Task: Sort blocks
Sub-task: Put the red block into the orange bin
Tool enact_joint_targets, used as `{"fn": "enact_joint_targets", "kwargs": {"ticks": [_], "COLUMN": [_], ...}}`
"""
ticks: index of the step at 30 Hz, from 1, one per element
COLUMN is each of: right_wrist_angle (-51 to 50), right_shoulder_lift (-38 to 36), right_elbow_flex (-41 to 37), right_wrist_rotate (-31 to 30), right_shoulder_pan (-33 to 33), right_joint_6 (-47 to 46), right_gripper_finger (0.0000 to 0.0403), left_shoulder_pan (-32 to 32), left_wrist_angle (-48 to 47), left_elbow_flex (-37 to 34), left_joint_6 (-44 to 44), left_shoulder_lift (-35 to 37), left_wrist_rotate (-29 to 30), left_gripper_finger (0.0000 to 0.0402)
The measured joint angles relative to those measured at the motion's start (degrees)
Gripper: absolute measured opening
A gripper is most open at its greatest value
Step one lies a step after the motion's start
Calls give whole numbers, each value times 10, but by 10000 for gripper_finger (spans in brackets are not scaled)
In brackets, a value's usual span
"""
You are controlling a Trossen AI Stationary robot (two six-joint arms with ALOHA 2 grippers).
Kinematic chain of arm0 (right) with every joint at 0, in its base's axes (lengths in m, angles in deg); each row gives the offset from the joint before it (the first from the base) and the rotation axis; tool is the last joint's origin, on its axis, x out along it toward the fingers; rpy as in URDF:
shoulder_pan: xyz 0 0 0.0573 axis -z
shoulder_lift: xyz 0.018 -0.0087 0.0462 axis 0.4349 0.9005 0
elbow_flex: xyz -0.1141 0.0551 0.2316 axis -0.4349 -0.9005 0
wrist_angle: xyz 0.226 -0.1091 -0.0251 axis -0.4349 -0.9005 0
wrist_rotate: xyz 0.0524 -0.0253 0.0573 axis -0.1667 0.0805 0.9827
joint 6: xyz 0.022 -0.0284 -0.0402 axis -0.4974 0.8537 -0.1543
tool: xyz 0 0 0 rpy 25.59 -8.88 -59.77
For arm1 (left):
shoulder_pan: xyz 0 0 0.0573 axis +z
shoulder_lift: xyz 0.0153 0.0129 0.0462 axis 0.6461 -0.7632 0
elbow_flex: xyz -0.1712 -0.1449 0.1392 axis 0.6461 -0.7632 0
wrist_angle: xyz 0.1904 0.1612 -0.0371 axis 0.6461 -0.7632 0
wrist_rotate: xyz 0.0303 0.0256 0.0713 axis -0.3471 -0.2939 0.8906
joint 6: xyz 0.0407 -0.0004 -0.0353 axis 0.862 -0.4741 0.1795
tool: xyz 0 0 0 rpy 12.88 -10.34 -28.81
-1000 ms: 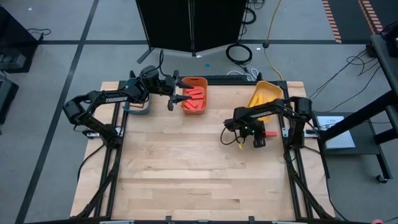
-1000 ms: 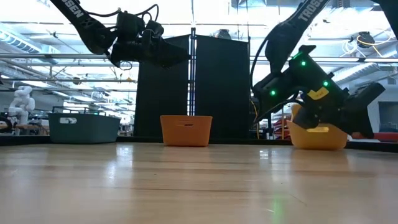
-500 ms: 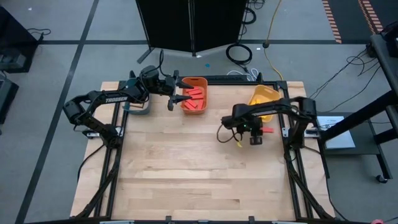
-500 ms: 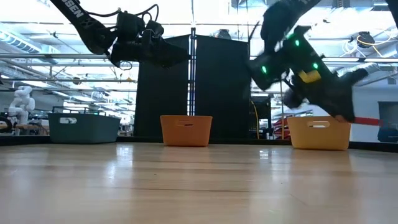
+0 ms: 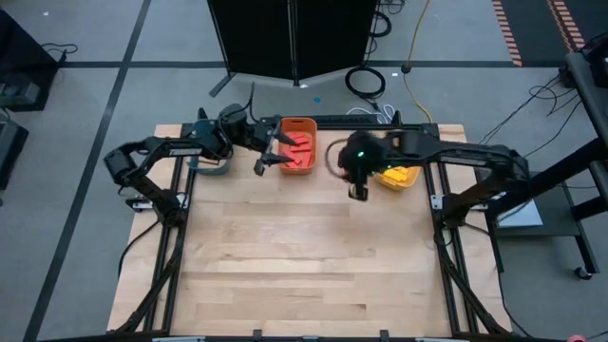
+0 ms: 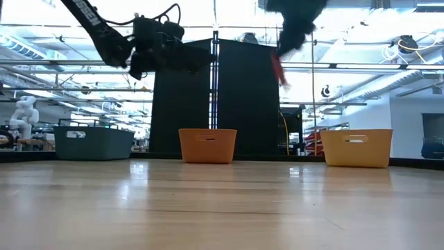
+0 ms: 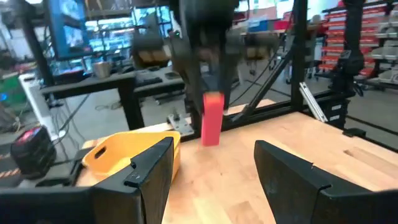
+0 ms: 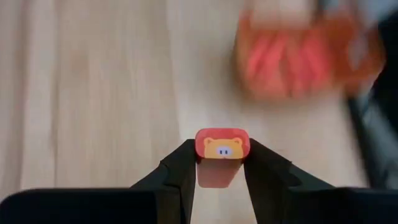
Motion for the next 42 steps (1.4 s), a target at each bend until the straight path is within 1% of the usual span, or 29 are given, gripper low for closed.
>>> {"fn": "enact_joint_targets", "kwargs": {"ticks": [4, 7, 12, 16, 17, 20, 23, 26, 28, 34, 38, 42], "right_wrist_angle": [151, 216, 254, 288, 291, 289, 294, 313, 320, 318, 314, 313], "right_shoulder_lift": [-32, -29, 4, 28, 32, 39, 39, 39, 39, 39, 39, 39], "right_elbow_flex": [0, 0, 0, 0, 0, 0, 0, 0, 0, 0, 0, 0], "right_wrist_rotate": [10, 10, 8, 9, 10, 9, 8, -6, -8, -22, -22, -22], "right_shoulder_pan": [-1, -2, -1, -2, -2, -1, -1, -1, -1, 0, 0, 0], "right_joint_6": [11, 23, 54, 80, 84, 87, 87, 77, 73, 65, 63, 63], "right_gripper_finger": [101, 101, 101, 101, 101, 101, 101, 101, 101, 101, 101, 101], "left_shoulder_pan": [-33, -60, -89, -103, -105, -108, -107, -105, -105, -105, -105, -106], "left_wrist_angle": [94, 149, 145, 144, 141, 128, 127, 121, 113, 101, 101, 103], "left_elbow_flex": [0, 8, 19, 18, 18, 18, 18, 18, 18, 18, 18, 18], "left_joint_6": [-28, -59, -64, -64, -64, -60, -60, -56, -35, -15, -14, -14], "left_shoulder_lift": [-42, -62, -63, -63, -63, -63, -63, -63, -63, -63, -63, -63], "left_wrist_rotate": [2, 19, 58, 123, 136, 152, 152, 155, 156, 156, 156, 156], "left_gripper_finger": [221, 221, 221, 221, 221, 221, 221, 221, 221, 220, 201, 164]}}
